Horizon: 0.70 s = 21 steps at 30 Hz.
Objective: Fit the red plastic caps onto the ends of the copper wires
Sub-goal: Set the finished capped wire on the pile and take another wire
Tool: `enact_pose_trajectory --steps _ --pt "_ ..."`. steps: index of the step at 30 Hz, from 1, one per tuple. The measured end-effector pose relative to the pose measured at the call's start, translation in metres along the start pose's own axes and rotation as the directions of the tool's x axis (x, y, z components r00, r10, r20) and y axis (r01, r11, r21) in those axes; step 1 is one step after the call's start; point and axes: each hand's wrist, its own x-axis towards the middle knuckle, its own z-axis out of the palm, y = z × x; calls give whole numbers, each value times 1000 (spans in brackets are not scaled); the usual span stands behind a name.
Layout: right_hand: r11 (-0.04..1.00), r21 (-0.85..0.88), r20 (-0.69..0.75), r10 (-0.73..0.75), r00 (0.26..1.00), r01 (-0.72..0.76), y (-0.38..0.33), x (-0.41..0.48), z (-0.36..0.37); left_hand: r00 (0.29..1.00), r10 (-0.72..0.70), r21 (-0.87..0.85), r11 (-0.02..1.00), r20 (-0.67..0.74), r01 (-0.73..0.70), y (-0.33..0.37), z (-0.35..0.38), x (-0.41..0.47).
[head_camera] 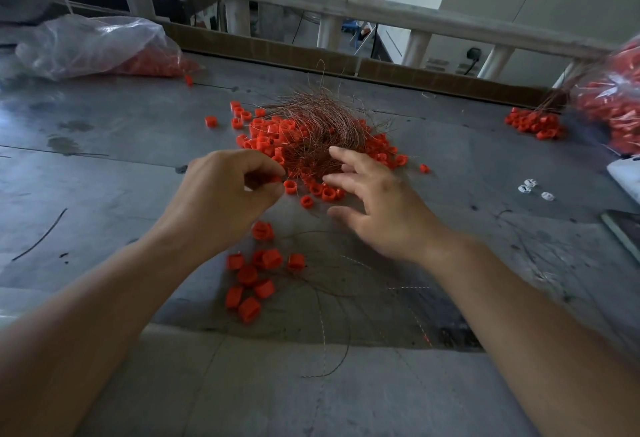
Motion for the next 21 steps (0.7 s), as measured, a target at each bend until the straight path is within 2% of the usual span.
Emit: enact_pose_trajectory --steps 3,10,15,21 --pt "999 -36 36 5 999 -3 3 1 2 1000 -7 2 1000 11 7 1 1 0" --pt "999 38 -101 -31 994 35 -1 2 1 1000 -1 -5 1000 16 1 2 1 -1" --pt "999 18 -13 -36 999 36 5 3 6 1000 8 -3 1000 25 -8 3 1 -1" --pt "995 70 -300 -51 953 76 1 1 -1 1000 0 -30 1000 21 1 3 0 -2"
